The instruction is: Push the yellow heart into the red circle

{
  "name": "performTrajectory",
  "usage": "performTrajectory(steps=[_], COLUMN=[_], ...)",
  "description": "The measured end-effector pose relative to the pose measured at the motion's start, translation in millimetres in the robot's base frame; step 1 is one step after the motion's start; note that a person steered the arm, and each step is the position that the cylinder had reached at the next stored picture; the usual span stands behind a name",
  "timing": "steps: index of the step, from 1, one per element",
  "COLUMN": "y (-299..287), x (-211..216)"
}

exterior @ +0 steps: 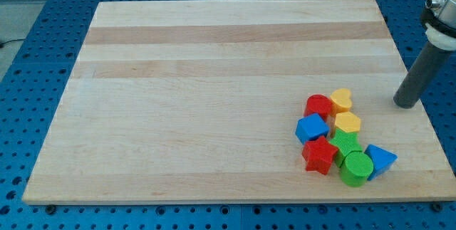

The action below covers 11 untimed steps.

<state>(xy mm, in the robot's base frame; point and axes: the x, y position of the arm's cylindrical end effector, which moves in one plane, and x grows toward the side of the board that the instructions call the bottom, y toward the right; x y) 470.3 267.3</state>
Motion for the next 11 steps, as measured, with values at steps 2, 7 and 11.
performTrajectory(steps=[2, 7, 11], y=[0.0, -41.5, -189.6], x=[-7.4, -3.4, -16.0])
